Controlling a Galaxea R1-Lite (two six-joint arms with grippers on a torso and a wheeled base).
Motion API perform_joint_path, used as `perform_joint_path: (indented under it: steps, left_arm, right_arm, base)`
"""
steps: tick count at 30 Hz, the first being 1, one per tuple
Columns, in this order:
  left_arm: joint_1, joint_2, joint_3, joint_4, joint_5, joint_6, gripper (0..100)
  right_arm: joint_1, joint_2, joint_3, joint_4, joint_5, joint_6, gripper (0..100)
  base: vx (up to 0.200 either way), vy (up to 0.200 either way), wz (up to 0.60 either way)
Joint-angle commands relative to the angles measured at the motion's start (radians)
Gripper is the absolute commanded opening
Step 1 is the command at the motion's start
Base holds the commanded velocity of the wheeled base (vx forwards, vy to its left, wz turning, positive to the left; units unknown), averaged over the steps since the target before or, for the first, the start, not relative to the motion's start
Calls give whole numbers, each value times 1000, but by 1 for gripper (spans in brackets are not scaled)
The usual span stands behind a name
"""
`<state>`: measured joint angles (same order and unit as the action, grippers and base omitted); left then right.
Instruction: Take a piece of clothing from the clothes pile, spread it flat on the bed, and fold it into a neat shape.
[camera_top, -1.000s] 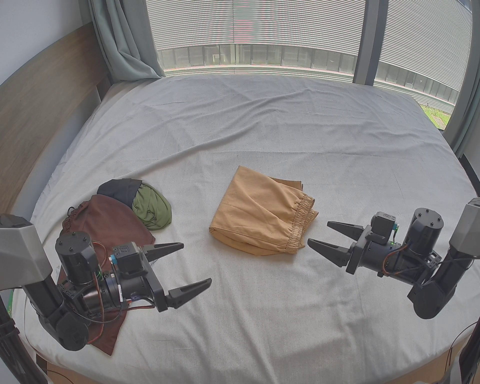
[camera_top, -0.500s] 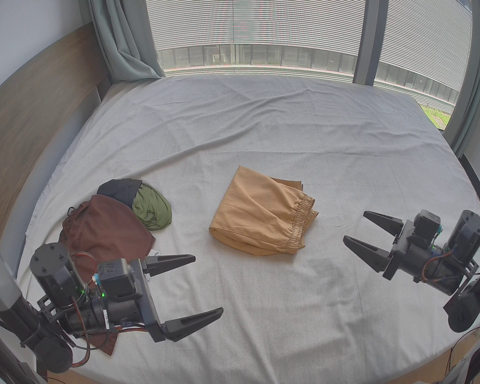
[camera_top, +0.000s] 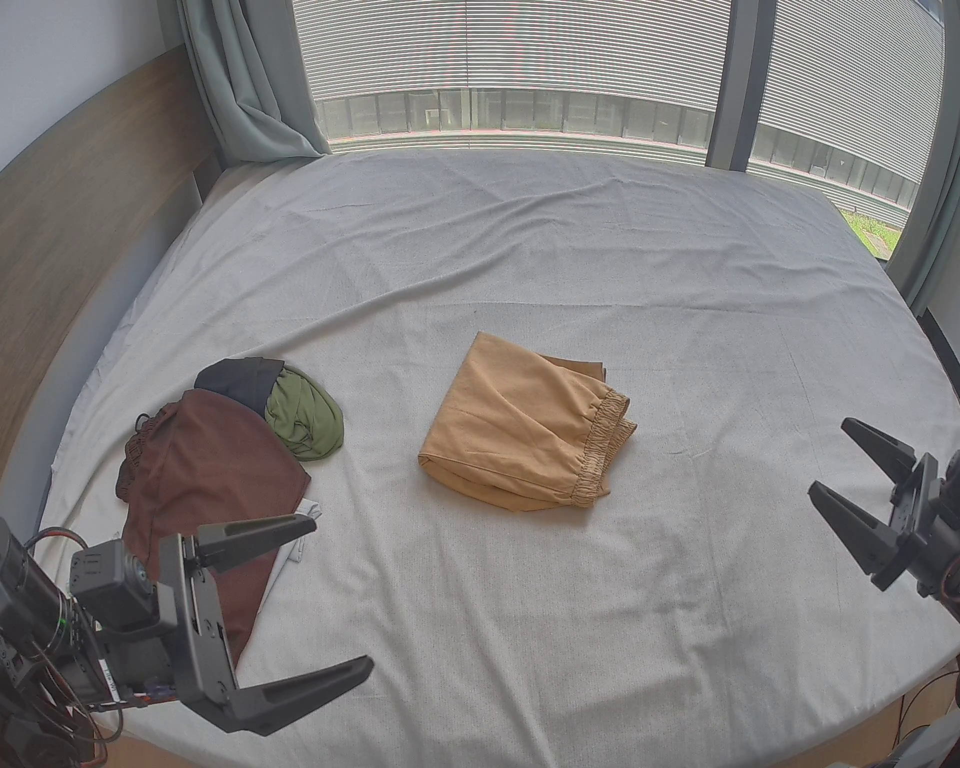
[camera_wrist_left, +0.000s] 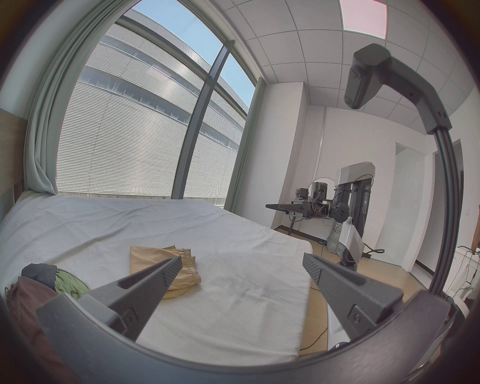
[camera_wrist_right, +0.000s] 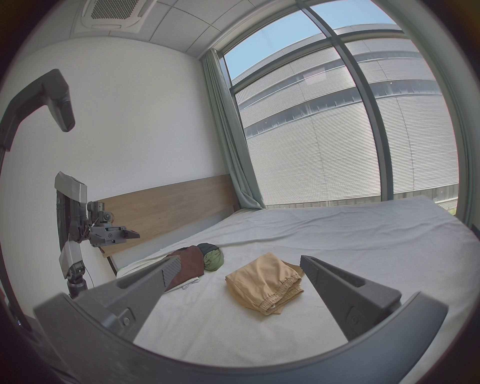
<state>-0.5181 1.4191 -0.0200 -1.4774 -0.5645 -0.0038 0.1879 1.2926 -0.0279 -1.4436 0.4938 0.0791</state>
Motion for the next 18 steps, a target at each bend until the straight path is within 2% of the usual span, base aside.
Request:
perform_joint_path:
  steps: [1,2,3,4,7,13,18]
  left_arm:
    - [-10,-169,20,105,-5,-10,100]
    - [-10,-172,20,111,-5,-10,100]
    - [-10,-232,20,201,-25,-8,100]
    - [-10,-241,20,213,-26,-7,100]
    - [-8,-373,20,375,-38,1,100]
    - [3,-582,20,552,-38,-8,100]
    - [67,-717,20,675,-37,-13,100]
  right_arm:
    - [-39,-223,26,129,0,-38,100]
    - [-39,-230,26,135,0,-39,100]
    - [-39,-295,25,206,-1,-61,100]
    - [-41,-305,25,213,-1,-62,100]
    - [-51,-417,28,305,-1,-62,100]
    - [-148,-639,22,499,5,-64,100]
    - [-154,-854,8,721,0,-56,100]
  base:
    - [0,0,0]
    - [0,0,0]
    - [0,0,0]
    - [0,0,0]
    - [0,0,0]
    - [0,0,0]
    - [0,0,0]
